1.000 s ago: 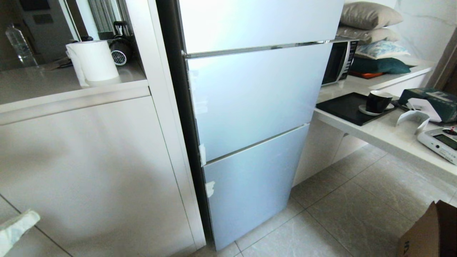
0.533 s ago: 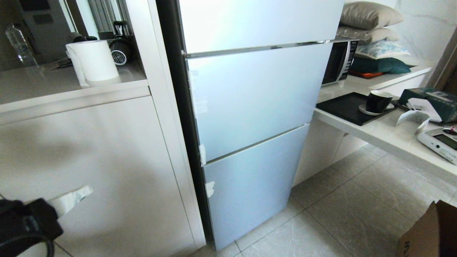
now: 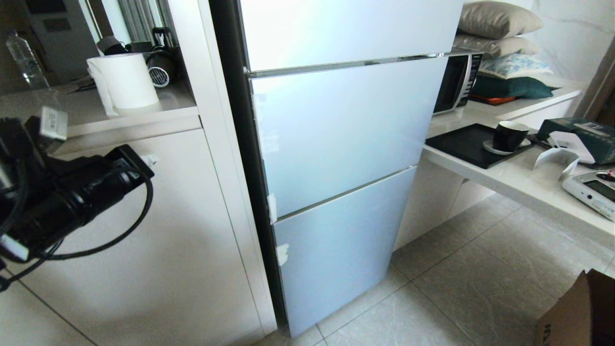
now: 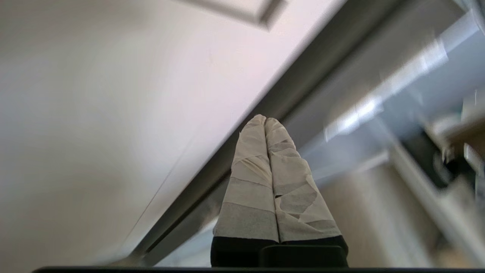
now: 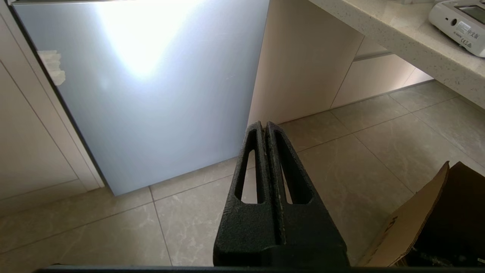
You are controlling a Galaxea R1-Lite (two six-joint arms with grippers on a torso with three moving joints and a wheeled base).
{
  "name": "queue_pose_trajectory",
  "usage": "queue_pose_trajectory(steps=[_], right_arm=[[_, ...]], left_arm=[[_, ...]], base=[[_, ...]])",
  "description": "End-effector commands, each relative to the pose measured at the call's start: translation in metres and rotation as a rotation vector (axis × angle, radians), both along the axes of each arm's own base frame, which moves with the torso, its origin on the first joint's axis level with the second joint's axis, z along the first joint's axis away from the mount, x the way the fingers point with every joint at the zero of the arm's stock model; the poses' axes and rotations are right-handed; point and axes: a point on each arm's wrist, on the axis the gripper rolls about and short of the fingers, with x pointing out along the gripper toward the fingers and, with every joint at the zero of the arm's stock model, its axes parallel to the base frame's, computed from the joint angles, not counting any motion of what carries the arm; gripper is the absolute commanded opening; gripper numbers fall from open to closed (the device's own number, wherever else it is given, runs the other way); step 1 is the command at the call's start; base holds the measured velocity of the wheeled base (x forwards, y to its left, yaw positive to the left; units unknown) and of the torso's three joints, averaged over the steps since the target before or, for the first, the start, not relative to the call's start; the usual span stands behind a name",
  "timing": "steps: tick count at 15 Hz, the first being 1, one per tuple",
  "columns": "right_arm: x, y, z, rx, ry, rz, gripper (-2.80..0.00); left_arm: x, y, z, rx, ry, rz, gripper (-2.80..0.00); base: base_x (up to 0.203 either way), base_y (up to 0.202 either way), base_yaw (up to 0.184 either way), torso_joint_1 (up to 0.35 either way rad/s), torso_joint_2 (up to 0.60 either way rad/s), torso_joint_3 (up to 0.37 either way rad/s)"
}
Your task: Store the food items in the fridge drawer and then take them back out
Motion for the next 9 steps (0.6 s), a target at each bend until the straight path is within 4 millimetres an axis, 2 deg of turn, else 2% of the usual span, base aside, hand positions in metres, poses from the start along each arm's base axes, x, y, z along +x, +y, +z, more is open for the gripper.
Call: queue_pose_trajectory(steps=[1,4,9], right_arm=[[0.0,0.0,0.0,-0.001,0.003,0.001,-2.8],[0.0,0.0,0.0,0.0,0.002,0.001,-2.8],[0.0,0.0,0.0,-0.001,0.003,0.001,-2.8]], left_arm=[[0.032,-0.005,-0.008,-0.033,0.029,0.019,-2.8],[0.038,-0.019,-0.009,-0.036,0.035,-0.029,-2.8],[0.068,-0.05,-0.018,-0.026,0.051,-0.089,-2.8]], base=[[0.0,0.0,0.0,0.0,0.0,0.0],[0.0,0.0,0.0,0.0,0.0,0.0],[0.0,0.0,0.0,0.0,0.0,0.0]])
